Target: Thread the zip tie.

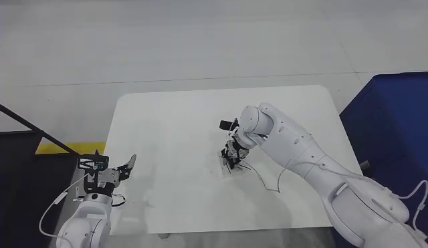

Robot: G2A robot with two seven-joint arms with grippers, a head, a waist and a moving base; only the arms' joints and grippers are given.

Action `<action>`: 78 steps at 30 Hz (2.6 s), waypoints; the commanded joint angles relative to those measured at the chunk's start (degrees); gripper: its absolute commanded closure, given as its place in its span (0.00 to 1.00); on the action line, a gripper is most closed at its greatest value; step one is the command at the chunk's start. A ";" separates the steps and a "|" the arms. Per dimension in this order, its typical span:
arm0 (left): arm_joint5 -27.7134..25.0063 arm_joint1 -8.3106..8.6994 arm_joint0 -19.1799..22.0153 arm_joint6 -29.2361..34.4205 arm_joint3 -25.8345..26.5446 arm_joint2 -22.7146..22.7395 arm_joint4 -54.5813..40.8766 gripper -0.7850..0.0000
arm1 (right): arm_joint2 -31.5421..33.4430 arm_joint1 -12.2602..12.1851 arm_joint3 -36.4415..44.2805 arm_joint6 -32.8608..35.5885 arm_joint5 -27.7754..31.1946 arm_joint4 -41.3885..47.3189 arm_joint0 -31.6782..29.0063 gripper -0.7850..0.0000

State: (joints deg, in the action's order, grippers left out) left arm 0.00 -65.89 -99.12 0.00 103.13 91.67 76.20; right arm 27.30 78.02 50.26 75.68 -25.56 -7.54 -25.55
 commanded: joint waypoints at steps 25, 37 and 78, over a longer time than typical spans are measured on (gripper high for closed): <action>0.00 0.00 0.00 0.00 0.00 0.00 0.00 0.00 | 9.92 -5.77 11.26 8.14 5.53 -1.41 -4.42 1.00; 0.00 0.00 0.00 0.00 0.00 0.00 0.00 0.00 | 33.64 -16.53 47.57 1.91 11.17 -10.76 -29.06 1.00; 0.00 0.00 0.00 0.00 0.00 0.00 0.00 0.00 | 33.64 -16.53 47.57 1.91 11.17 -10.76 -29.06 1.00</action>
State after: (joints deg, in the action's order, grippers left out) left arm 0.00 -65.89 -99.12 0.00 103.13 91.67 76.20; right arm 60.94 61.49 97.83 77.59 -14.38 -18.30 -54.60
